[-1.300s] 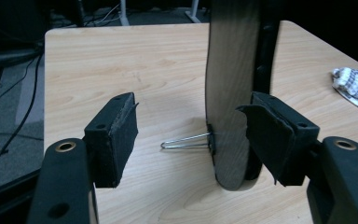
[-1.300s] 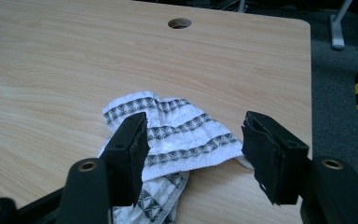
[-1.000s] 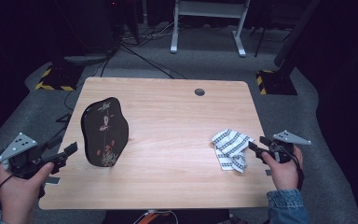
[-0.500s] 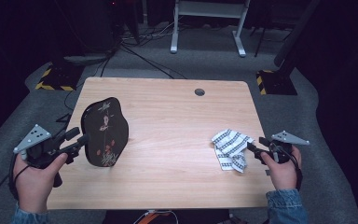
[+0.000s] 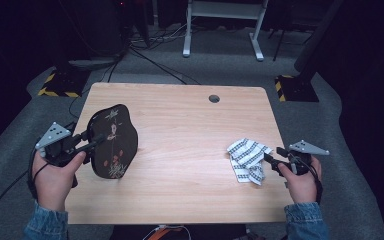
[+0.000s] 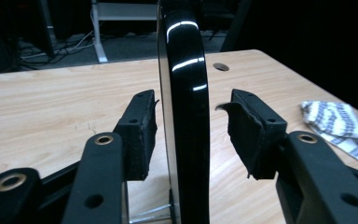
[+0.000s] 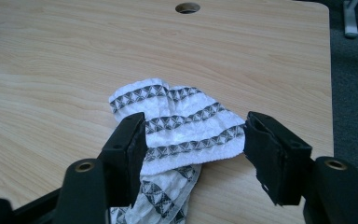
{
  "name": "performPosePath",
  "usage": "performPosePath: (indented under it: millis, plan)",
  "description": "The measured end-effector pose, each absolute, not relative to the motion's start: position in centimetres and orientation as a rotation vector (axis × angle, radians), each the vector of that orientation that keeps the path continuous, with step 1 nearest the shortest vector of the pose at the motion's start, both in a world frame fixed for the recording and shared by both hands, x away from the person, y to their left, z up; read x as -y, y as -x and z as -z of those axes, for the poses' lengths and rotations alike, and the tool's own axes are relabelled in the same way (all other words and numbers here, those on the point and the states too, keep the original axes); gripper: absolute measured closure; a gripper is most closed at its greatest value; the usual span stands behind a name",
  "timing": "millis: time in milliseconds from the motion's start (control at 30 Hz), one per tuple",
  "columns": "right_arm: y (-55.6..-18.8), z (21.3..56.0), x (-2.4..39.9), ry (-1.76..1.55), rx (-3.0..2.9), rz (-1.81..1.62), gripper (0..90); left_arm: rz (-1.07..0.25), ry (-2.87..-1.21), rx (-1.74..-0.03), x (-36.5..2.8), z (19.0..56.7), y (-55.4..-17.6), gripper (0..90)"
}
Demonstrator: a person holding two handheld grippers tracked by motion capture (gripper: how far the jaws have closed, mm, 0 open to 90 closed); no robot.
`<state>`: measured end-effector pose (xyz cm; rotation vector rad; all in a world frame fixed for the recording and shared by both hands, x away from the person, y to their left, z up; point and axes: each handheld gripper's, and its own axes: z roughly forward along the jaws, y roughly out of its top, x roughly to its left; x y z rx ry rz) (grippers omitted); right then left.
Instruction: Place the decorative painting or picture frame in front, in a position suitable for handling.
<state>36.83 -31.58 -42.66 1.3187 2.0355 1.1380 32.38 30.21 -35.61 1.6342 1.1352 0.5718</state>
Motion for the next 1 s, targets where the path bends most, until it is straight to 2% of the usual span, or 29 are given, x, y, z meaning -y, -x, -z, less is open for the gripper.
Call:
performPosePath:
  millis: [300, 500, 833, 1000]
  plan:
    - [-36.7, 42.9, 31.7, -1.323, -2.045, -1.124, 40.2, -0.606, -1.650, -1.168, -29.7, 35.2, -33.3, 76.1]
    - [-36.6, 43.0, 31.6, -1.327, -2.045, -1.119, 40.2, -0.597, -1.629, -1.173, -30.0, 35.3, -33.6, 80.1]
    - [-36.5, 43.2, 31.6, -1.328, -2.052, -1.104, 40.3, -0.543, -1.591, -1.179, -30.3, 35.2, -34.1, 80.7]
    - [-36.3, 43.2, 31.8, -1.327, -2.048, -1.102, 40.1, -0.488, -1.568, -1.126, -29.7, 34.8, -34.4, 80.7]
